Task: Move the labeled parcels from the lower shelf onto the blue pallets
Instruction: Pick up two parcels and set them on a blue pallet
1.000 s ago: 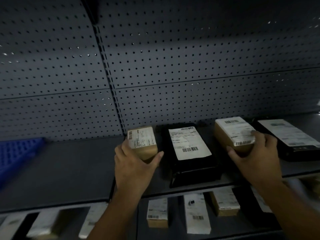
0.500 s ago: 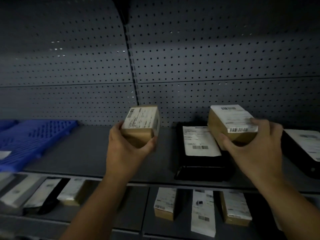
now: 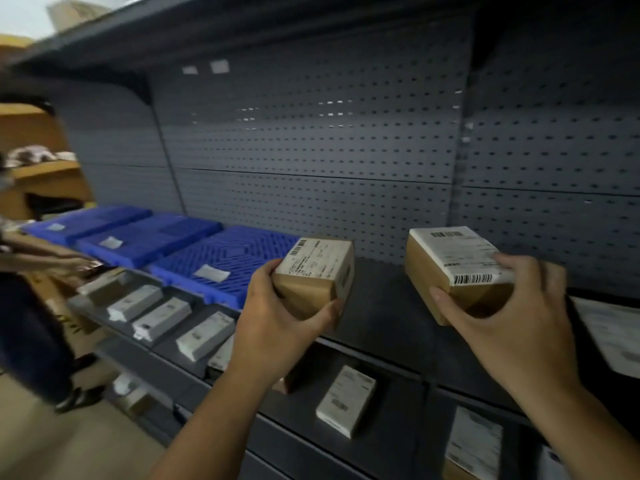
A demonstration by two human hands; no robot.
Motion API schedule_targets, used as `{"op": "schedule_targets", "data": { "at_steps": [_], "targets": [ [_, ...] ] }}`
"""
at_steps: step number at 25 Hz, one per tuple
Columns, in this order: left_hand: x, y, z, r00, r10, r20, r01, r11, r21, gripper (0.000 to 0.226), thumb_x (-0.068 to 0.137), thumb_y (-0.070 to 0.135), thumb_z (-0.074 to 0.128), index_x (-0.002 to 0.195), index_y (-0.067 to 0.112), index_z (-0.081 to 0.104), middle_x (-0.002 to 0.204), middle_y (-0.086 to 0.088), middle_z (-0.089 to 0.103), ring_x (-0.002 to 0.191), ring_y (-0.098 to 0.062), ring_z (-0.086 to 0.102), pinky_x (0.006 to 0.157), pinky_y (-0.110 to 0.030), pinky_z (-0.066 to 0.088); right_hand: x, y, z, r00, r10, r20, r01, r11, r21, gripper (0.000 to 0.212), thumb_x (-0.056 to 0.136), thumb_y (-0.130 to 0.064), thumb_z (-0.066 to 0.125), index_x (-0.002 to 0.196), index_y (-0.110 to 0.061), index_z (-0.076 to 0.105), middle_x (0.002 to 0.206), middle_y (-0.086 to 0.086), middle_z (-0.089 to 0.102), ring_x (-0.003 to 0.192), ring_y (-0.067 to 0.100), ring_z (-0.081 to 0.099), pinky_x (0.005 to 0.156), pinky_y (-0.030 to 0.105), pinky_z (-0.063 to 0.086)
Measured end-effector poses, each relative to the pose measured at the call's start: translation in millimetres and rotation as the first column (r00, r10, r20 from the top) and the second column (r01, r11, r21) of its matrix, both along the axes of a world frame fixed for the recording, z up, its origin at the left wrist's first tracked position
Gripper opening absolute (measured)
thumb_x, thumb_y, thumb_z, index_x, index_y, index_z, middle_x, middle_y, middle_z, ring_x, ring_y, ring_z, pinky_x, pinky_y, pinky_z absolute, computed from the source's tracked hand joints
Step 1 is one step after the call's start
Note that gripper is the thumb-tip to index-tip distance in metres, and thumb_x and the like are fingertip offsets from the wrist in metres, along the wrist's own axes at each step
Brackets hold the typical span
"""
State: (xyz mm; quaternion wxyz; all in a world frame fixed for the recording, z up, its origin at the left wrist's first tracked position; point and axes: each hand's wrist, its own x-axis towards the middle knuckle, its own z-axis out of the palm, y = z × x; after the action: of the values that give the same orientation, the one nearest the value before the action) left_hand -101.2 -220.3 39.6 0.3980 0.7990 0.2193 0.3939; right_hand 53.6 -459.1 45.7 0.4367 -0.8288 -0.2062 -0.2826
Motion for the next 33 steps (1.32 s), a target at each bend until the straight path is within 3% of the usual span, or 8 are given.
{"op": "schedule_targets", "data": {
  "at_steps": [3, 8, 11, 13, 19, 25, 33],
  "targets": [
    [-28, 78, 1, 0.998, 0.056, -0.004, -0.055, 0.998, 0.031, 0.113, 0.051, 0.078, 0.08, 0.144, 0.033, 0.034, 0.139, 0.012, 0.054, 0.121, -0.003, 0.057, 0.1, -0.035, 0.055, -25, 88, -1, 0.999, 0.047, -0.012, -0.047, 0.999, 0.02, 0.082, 0.058, -0.071, 0.08, 0.12, -0.033, 0.042, 0.127, -0.005, 0.035, 0.107, 0.027, 0.056, 0.061, 0.028, 0.046],
    [-59, 207, 3, 0.998, 0.053, -0.023, -0.051, 0.995, 0.085, 0.113, 0.052, 0.08, 0.076, 0.145, 0.034, 0.032, 0.138, 0.015, 0.048, 0.118, -0.001, 0.051, 0.088, -0.019, 0.049, -69, 231, -5, 0.996, 0.088, -0.033, -0.086, 0.996, 0.037, 0.083, 0.058, -0.073, 0.077, 0.121, -0.032, 0.041, 0.13, -0.002, 0.035, 0.106, 0.021, 0.054, 0.054, 0.018, 0.041],
    [-60, 261, 0, 0.999, 0.03, -0.033, -0.028, 0.997, 0.073, 0.114, 0.053, 0.079, 0.076, 0.146, 0.032, 0.032, 0.14, 0.013, 0.047, 0.122, -0.007, 0.052, 0.092, -0.027, 0.052, -79, 288, -4, 0.999, 0.037, -0.038, -0.039, 0.999, -0.032, 0.082, 0.059, -0.078, 0.074, 0.12, -0.034, 0.04, 0.125, -0.005, 0.035, 0.1, 0.018, 0.054, 0.049, 0.019, 0.038],
    [-51, 293, 1, 0.999, 0.013, -0.037, -0.011, 0.998, 0.069, 0.117, 0.052, 0.08, 0.075, 0.148, 0.029, 0.031, 0.143, 0.01, 0.047, 0.125, -0.01, 0.052, 0.096, -0.033, 0.054, -76, 318, -3, 1.0, -0.002, -0.02, 0.001, 0.998, -0.058, 0.083, 0.059, -0.08, 0.072, 0.119, -0.033, 0.04, 0.122, -0.005, 0.035, 0.099, 0.019, 0.054, 0.05, 0.024, 0.044],
    [-16, 369, 4, 0.999, 0.017, -0.04, -0.015, 0.999, 0.044, 0.118, 0.052, 0.082, 0.08, 0.147, 0.031, 0.03, 0.141, 0.012, 0.045, 0.122, -0.009, 0.053, 0.095, -0.035, 0.056, -50, 388, -1, 0.994, -0.106, -0.024, 0.104, 0.992, -0.067, 0.087, 0.059, -0.08, 0.072, 0.119, -0.027, 0.04, 0.123, 0.001, 0.036, 0.102, 0.027, 0.057, 0.057, 0.032, 0.049],
    [12, 422, -5, 0.99, -0.132, -0.055, 0.134, 0.99, 0.04, 0.115, 0.052, 0.079, 0.083, 0.143, 0.031, 0.031, 0.134, 0.016, 0.044, 0.124, -0.008, 0.052, 0.095, -0.031, 0.055, -56, 440, -6, 0.964, -0.267, -0.022, 0.264, 0.962, -0.074, 0.088, 0.058, -0.082, 0.072, 0.118, -0.027, 0.04, 0.122, 0.0, 0.036, 0.104, 0.028, 0.056, 0.061, 0.036, 0.052],
    [39, 445, -17, 0.965, -0.25, -0.086, 0.253, 0.967, 0.029, 0.111, 0.049, 0.083, 0.082, 0.136, 0.036, 0.032, 0.13, 0.017, 0.047, 0.121, -0.007, 0.054, 0.094, -0.04, 0.058, -69, 466, -26, 0.902, -0.429, -0.053, 0.423, 0.901, -0.097, 0.091, 0.056, -0.08, 0.076, 0.119, -0.025, 0.04, 0.124, 0.004, 0.039, 0.111, 0.031, 0.056, 0.067, 0.041, 0.053]
  ]
}}
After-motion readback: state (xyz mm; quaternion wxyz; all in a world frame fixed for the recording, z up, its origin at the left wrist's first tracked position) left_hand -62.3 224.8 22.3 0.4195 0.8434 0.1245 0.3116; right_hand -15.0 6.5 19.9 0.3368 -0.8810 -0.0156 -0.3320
